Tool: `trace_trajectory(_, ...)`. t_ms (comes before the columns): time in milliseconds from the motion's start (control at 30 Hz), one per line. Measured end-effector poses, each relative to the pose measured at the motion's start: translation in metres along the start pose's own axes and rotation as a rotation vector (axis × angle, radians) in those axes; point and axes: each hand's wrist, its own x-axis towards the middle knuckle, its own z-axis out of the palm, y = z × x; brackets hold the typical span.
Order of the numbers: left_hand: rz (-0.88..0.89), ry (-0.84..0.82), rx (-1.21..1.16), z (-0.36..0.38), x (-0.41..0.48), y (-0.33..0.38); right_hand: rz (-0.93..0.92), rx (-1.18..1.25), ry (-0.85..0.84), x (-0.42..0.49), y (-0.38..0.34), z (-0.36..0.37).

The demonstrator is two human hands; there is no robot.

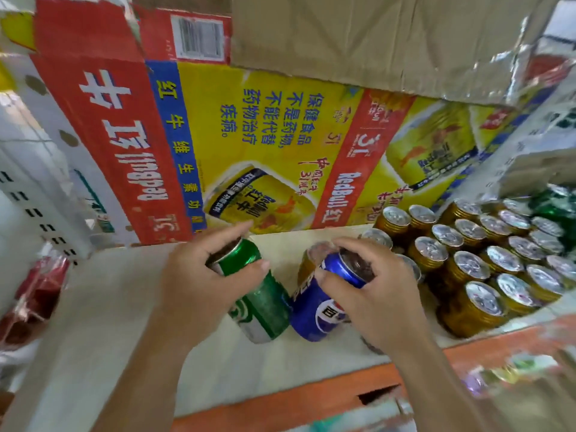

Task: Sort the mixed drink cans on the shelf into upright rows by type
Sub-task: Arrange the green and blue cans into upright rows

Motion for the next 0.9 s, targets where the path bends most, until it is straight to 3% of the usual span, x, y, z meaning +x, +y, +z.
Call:
trace_trajectory(267, 0.049, -0.234, -0.086, 0.121, -0.033, 0.056, 0.137, 0.124, 0.338, -0.045, 0.073, -0.12)
trace_trajectory(533, 0.138, -0.332, -0.008, 0.28, -0.087, 0.119, 0.309, 0.242, 0.596, -0.106, 0.169, -0.252)
trace_trajectory(900, 0.196, -0.367, 0.05, 0.442, -0.086, 0.173, 0.386, 0.31, 0.746, -0.118, 0.259, -0.374)
